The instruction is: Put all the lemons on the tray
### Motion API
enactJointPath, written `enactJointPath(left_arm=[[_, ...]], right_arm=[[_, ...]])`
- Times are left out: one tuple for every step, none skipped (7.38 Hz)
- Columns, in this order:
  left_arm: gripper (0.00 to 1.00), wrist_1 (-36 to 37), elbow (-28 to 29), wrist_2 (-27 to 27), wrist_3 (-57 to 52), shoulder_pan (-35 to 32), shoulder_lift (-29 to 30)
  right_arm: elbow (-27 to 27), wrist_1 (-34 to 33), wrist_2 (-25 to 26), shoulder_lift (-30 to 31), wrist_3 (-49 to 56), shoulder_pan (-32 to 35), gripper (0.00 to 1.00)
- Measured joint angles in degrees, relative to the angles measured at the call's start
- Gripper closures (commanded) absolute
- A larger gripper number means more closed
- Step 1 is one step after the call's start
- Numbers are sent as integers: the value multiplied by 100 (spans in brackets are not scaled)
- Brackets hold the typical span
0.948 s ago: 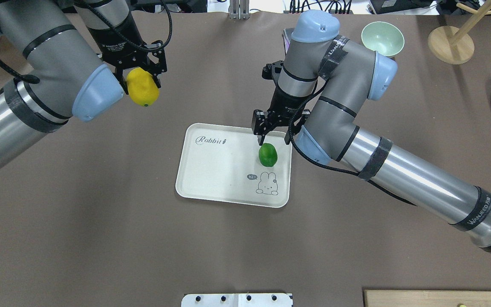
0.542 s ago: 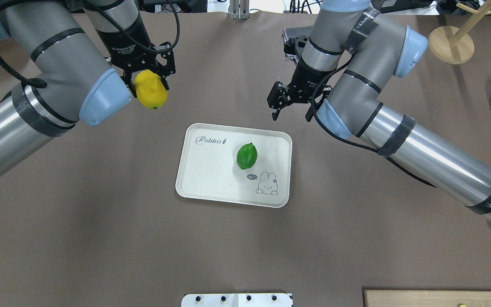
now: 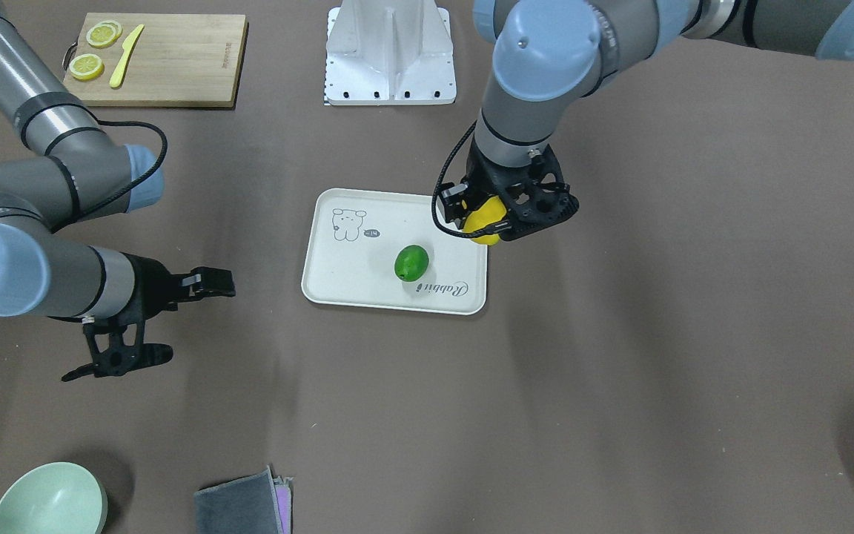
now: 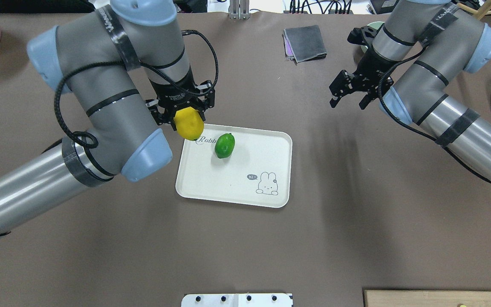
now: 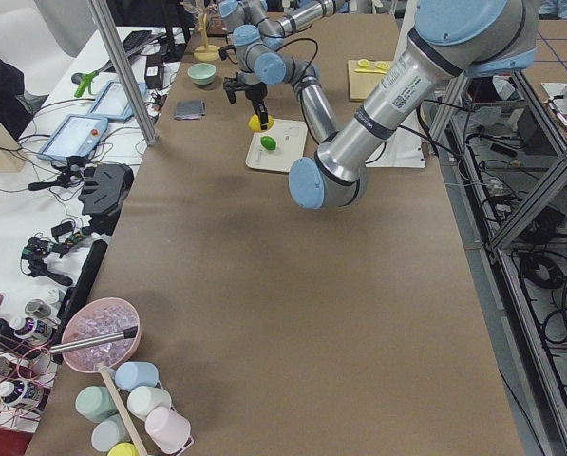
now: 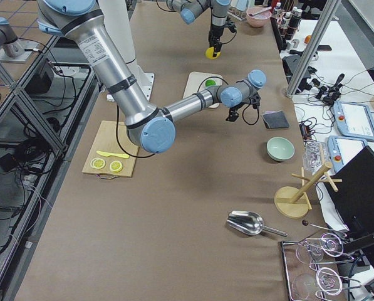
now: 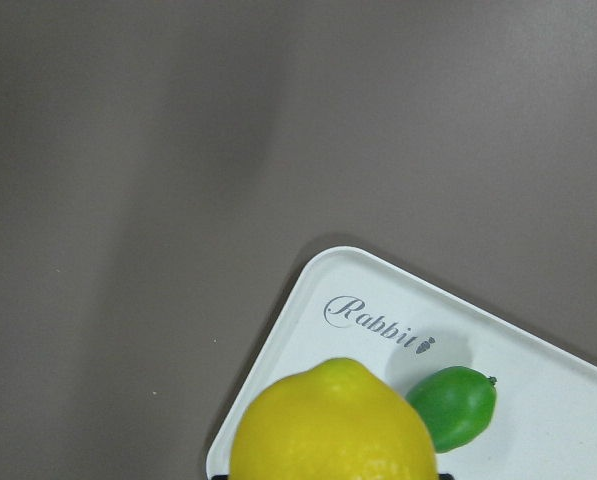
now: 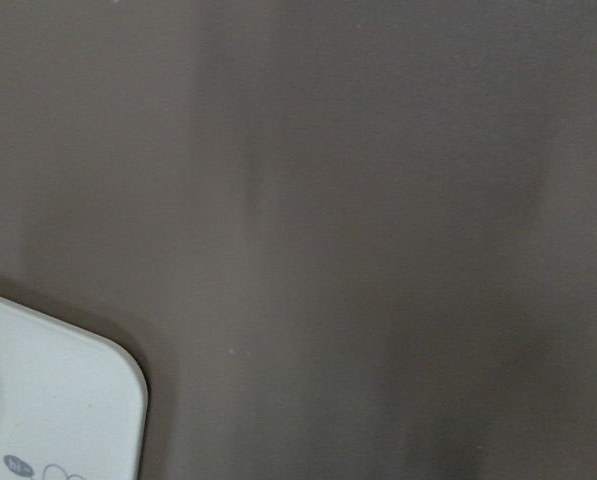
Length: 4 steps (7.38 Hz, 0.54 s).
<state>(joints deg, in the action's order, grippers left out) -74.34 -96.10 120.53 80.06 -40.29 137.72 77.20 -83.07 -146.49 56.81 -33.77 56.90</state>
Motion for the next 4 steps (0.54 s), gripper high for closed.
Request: enactJointPath(left_arm=[[100,-231,100,-270,241,289,-22],[91,-491,271,-485,441,511,-39],[54,-705,416,-651,582,680,-60],[3,-805,482,-777,646,807,-76]], right_arm=[[-37,97,-12,98,79,97,0],[-50,137,-24,160,129,159,0],[-56,153,-53,197,161,197,0],[-72,157,-80,213,177,215,0]])
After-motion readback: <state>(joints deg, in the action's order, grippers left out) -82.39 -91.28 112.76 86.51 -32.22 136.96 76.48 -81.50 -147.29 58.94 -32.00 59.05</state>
